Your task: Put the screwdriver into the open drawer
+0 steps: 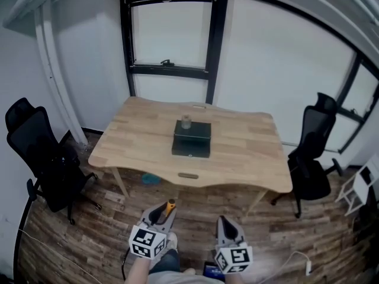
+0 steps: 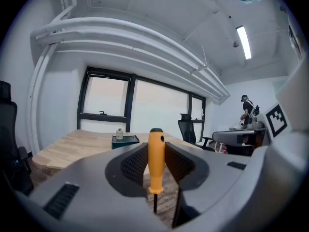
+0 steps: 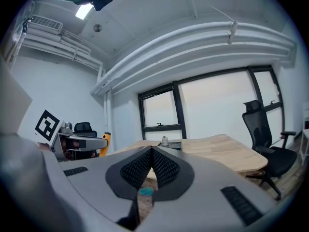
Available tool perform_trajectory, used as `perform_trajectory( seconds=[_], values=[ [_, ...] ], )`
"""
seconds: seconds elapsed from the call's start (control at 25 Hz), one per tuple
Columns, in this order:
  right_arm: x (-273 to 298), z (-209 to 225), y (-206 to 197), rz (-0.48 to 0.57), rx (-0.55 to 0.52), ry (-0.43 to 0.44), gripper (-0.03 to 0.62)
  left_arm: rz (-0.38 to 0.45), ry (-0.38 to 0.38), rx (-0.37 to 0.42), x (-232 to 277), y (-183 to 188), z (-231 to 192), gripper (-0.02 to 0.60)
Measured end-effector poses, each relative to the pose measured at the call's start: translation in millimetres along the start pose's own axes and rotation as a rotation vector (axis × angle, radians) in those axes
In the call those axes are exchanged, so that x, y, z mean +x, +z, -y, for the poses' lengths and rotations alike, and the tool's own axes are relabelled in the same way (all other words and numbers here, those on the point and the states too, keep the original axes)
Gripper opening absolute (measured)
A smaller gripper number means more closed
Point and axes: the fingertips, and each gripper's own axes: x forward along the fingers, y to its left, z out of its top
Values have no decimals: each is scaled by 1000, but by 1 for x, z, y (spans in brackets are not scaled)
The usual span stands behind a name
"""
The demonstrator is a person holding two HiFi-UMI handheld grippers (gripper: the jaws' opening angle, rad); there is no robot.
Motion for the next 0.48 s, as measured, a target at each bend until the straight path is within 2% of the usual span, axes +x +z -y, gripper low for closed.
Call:
perform_trajectory(
  seconds=[0.24, 0.48],
  values=[
    [29, 18, 0, 3, -5, -30, -3, 12, -13, -3, 34, 5, -20, 112],
    [103, 41, -3, -29, -4, -41, -3, 11, -20, -14, 97, 9, -67, 112]
  ],
)
